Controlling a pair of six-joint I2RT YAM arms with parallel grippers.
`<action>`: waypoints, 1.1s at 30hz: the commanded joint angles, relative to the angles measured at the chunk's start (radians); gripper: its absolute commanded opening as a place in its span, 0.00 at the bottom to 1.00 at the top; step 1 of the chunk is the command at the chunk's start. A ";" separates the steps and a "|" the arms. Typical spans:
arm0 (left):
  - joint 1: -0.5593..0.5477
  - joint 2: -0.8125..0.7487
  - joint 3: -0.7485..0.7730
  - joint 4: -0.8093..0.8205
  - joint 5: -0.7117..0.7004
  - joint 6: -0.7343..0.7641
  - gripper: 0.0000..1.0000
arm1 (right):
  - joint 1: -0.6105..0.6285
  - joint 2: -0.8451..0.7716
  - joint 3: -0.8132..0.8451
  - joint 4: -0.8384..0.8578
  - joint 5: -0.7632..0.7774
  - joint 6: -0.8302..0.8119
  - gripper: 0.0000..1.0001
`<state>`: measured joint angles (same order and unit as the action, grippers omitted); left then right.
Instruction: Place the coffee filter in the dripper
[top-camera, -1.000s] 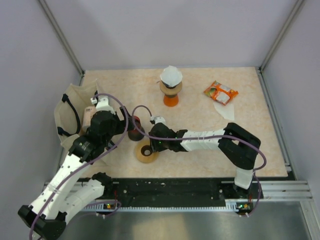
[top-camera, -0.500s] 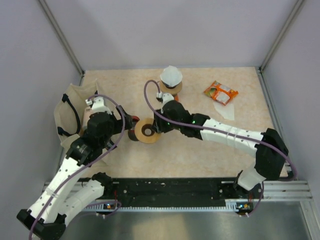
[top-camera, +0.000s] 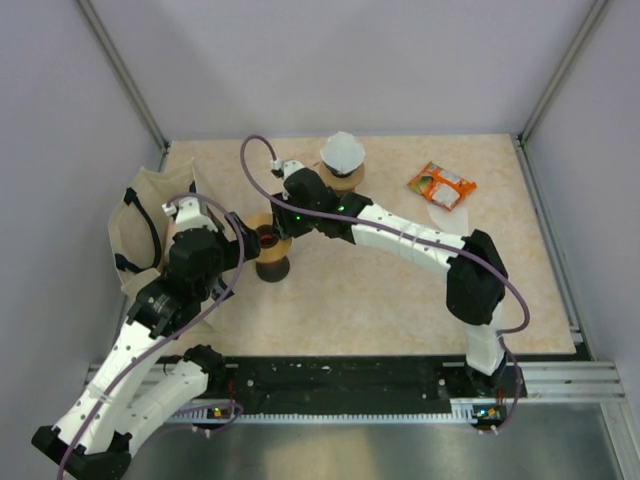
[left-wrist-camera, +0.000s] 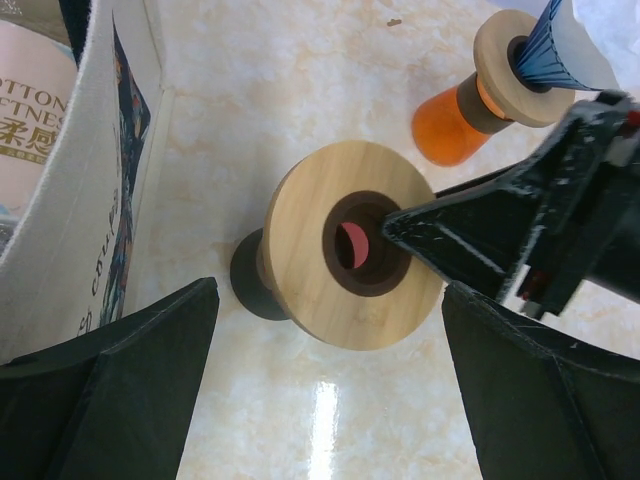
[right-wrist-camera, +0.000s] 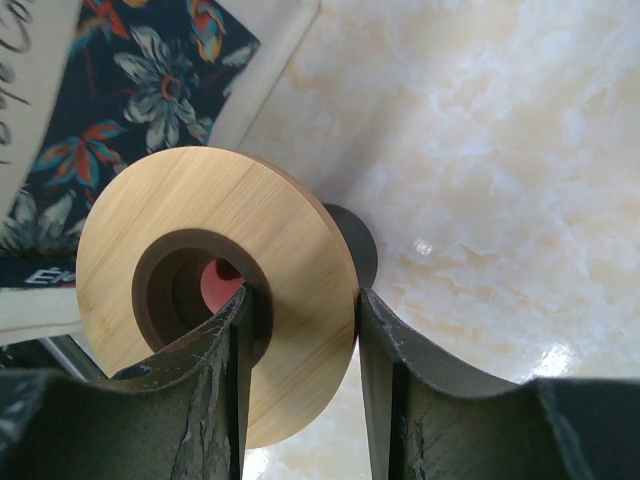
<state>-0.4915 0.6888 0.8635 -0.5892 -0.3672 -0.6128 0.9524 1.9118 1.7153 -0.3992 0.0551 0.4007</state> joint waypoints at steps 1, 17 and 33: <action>0.005 -0.021 0.002 0.002 -0.030 -0.024 0.99 | 0.005 0.046 0.110 -0.058 -0.052 -0.019 0.22; 0.005 -0.009 0.000 0.003 -0.026 -0.024 0.99 | 0.005 0.127 0.179 -0.115 -0.072 -0.026 0.29; 0.004 0.003 0.009 0.017 -0.013 -0.021 0.99 | 0.003 0.099 0.228 -0.122 -0.060 -0.063 0.92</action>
<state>-0.4915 0.6876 0.8635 -0.6064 -0.3828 -0.6300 0.9527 2.0521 1.8744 -0.5415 -0.0093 0.3660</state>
